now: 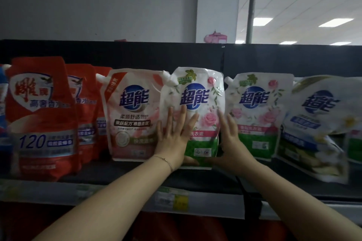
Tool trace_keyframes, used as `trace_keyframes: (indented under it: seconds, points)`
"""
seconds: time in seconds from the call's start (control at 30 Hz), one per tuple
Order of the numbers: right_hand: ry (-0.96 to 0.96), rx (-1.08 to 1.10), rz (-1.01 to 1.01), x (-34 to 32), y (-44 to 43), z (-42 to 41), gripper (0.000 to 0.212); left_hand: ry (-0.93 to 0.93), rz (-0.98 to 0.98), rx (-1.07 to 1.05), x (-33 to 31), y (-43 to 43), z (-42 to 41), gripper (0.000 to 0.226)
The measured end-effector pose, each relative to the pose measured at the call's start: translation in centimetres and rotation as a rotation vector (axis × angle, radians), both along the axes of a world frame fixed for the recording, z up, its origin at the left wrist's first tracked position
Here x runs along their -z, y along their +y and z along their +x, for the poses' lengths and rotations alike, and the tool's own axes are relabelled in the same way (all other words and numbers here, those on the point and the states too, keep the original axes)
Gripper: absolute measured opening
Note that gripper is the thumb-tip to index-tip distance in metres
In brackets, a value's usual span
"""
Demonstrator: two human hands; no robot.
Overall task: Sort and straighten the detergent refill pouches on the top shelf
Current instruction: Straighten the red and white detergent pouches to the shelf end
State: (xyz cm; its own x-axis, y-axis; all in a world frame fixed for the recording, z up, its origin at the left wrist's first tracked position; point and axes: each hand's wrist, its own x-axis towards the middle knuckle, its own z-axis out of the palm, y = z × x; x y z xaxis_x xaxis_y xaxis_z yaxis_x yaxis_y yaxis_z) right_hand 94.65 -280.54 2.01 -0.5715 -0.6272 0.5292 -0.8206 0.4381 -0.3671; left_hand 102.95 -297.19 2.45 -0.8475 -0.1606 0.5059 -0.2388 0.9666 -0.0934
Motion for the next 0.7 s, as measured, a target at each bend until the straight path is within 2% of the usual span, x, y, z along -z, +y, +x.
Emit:
trace_keyframes:
  seconds: [0.03, 0.1, 0.23, 0.37, 0.57, 0.63, 0.7]
  points:
    - [0.136, 0.035, 0.108, 0.1, -0.2, 0.3, 0.130, -0.003, 0.002, 0.002, -0.1, 0.0, -0.3, 0.135]
    - [0.288, 0.093, 0.208, 0.0, -0.9, 0.9, 0.122, -0.008, -0.012, 0.002, -0.2, 0.0, -0.8, 0.136]
    - [0.426, 0.216, 0.271, 0.1, -2.6, 0.0, 0.114, 0.017, -0.043, -0.012, -0.2, -1.2, -1.7, 0.134]
    - [0.427, 0.310, 0.280, -0.1, -3.1, -0.1, 0.111, 0.015, -0.049, -0.002, -0.7, -1.6, -2.5, 0.134]
    - [0.388, 0.271, 0.269, -0.2, -2.0, 0.8, 0.108, 0.019, -0.083, 0.037, -0.6, -1.2, -1.6, 0.129]
    - [0.385, 0.262, 0.260, -0.5, -1.5, 1.4, 0.102, 0.047, -0.067, 0.088, -0.5, -0.9, -0.9, 0.119]
    - [0.369, 0.251, 0.203, -0.6, -1.0, 2.0, 0.087, 0.130, -0.112, 0.138, -0.5, -0.6, -0.1, 0.099]
